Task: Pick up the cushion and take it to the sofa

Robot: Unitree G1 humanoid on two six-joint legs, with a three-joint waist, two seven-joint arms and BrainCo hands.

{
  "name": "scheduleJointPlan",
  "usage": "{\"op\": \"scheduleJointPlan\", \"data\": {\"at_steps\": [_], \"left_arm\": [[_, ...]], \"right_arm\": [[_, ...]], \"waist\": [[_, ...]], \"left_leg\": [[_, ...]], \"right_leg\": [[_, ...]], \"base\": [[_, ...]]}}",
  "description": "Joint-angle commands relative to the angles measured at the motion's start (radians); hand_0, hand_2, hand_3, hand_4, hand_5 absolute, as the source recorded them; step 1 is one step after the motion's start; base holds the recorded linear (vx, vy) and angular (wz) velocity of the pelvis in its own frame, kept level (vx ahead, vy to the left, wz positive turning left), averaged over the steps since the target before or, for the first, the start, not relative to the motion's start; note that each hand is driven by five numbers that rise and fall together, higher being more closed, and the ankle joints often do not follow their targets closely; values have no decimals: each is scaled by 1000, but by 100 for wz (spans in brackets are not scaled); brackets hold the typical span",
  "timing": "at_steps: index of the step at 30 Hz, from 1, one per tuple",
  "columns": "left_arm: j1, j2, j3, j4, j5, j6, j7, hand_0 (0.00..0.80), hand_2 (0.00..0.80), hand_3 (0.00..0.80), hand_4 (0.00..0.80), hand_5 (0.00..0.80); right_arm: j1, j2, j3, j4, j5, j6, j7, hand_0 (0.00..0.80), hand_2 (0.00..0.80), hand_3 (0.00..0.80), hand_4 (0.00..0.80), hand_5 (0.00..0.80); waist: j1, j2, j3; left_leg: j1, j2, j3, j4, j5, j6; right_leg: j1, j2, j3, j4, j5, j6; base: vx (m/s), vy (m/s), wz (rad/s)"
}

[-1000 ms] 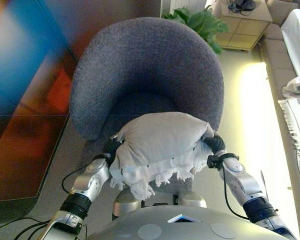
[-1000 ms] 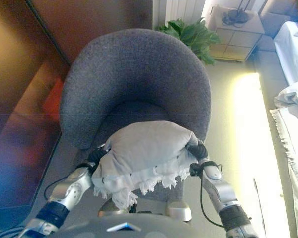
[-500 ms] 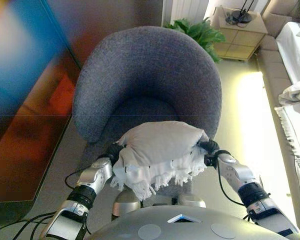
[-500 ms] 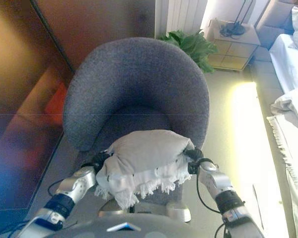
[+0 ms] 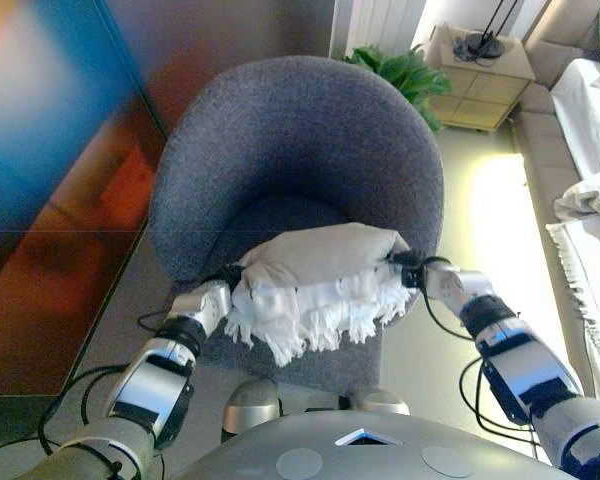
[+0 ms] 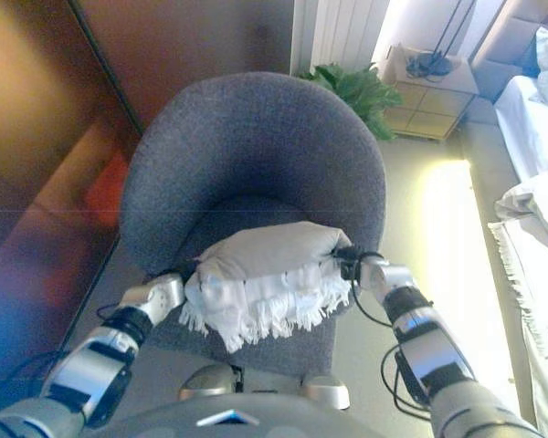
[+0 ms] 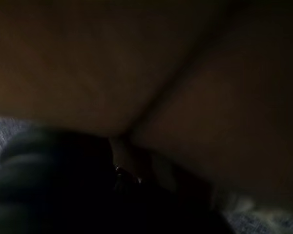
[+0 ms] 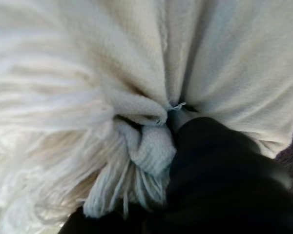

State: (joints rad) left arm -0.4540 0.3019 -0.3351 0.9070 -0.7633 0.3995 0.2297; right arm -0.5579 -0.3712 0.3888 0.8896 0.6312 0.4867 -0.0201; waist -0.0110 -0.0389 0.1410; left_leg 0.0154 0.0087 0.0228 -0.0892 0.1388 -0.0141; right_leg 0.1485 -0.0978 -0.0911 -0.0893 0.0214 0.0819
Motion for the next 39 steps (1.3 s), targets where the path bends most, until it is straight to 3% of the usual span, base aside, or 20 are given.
{"op": "scheduleJointPlan", "data": {"at_steps": [1, 8, 14, 15, 16, 19, 21, 22, 23, 30, 33, 39], "left_arm": [[-248, -70, -14, 99, -79, -23, -17, 800, 800, 800, 800, 800], [-329, -61, 20, 295, -182, 95, -92, 800, 800, 800, 800, 800], [-431, -72, 41, 397, -299, 134, -67, 800, 800, 800, 800, 800], [-455, -75, 36, 408, -310, 132, -73, 558, 558, 558, 558, 558], [-470, -72, 33, 410, -322, 127, -80, 0, 0, 0, 0, 0], [-504, -76, 28, 388, -348, 52, -61, 0, 0, 0, 0, 0], [-523, -72, 28, 357, -328, -10, -45, 0, 0, 0, 0, 0], [-530, -65, 25, 341, -327, -34, -35, 0, 0, 0, 0, 0], [-534, -61, 23, 328, -332, -75, -42, 0, 0, 0, 0, 0], [-516, 1, 31, 160, -388, -257, -16, 0, 0, 0, 0, 0], [-513, 56, 47, 152, -354, -324, -23, 0, 0, 0, 0, 0], [-476, 175, 97, 118, -371, -435, -39, 0, 0, 0, 0, 0]], "right_arm": [[-193, 7, 22, 56, 35, -17, 117, 800, 800, 800, 800, 800], [-313, -18, 12, 225, 46, 63, 226, 800, 800, 800, 800, 800], [-413, -5, -21, 323, 119, 70, 195, 800, 800, 800, 800, 800], [-434, -3, -25, 330, 149, 44, 173, 800, 800, 800, 800, 800], [-447, -5, -29, 327, 169, 12, 148, 800, 800, 800, 800, 800], [-476, -4, -51, 295, 233, -52, 34, 800, 800, 800, 800, 800], [-491, -13, -64, 267, 253, -146, -19, 800, 800, 800, 800, 800], [-498, -16, -73, 252, 271, -179, -54, 605, 605, 605, 605, 605], [-504, -19, -82, 235, 270, -223, -78, 0, 0, 0, 0, 0], [-515, -95, -144, 89, 344, -470, -160, 0, 0, 0, 0, 0], [-535, -134, -173, 35, 378, -578, -146, 0, 0, 0, 0, 0], [-495, -255, -207, -18, 359, -639, -123, 0, 0, 0, 0, 0]], "waist": [[24, 16, 43], [15, 27, 34], [8, 39, 33], [7, 40, 37], [6, 41, 41], [-1, 45, 49], [-4, 48, 56], [-6, 51, 60], [-8, 53, 64], [-14, 69, 90], [-17, 70, 89], [-20, 60, 62]], "left_leg": [[72, 57, -20, 2, -104, -39], [82, 56, -23, 2, -108, -49], [71, 52, -26, 2, -110, -54], [65, 52, -27, 2, -109, -56], [61, 51, -28, 2, -108, -57], [48, 51, -27, 2, -107, -61], [39, 49, -28, 2, -106, -62], [36, 48, -28, 2, -106, -63], [33, 47, -28, 2, -106, -64], [16, 36, -27, 2, -113, -64], [11, 33, -26, 2, -120, -62], [18, 32, -17, 2, -130, -58]], "right_leg": [[-38, -43, -8, 2, 37, 15], [-31, -44, -12, 2, 28, 9], [-41, -48, -12, 2, 21, 9], [-45, -49, -13, 2, 22, 9], [-49, -50, -13, 2, 22, 8], [-62, -52, -9, 2, 24, 10], [-71, -53, -8, 2, 24, 11], [-75, -54, -7, 2, 24, 11], [-78, -55, -4, 3, 24, 11], [-98, -60, -2, 6, 18, 13], [-105, -62, 0, 8, 13, 14], [-104, -67, -1, 10, 5, 21]], "base": [[0, 0, 0], [43, 43, 1], [22, 56, 1], [-7, 36, 2], [-10, 39, 2], [2, 41, 8], [-4, 46, 10], [3, 47, 9], [13, 46, 8], [15, 39, 1], [28, 29, 1], [69, 7, 1]]}}
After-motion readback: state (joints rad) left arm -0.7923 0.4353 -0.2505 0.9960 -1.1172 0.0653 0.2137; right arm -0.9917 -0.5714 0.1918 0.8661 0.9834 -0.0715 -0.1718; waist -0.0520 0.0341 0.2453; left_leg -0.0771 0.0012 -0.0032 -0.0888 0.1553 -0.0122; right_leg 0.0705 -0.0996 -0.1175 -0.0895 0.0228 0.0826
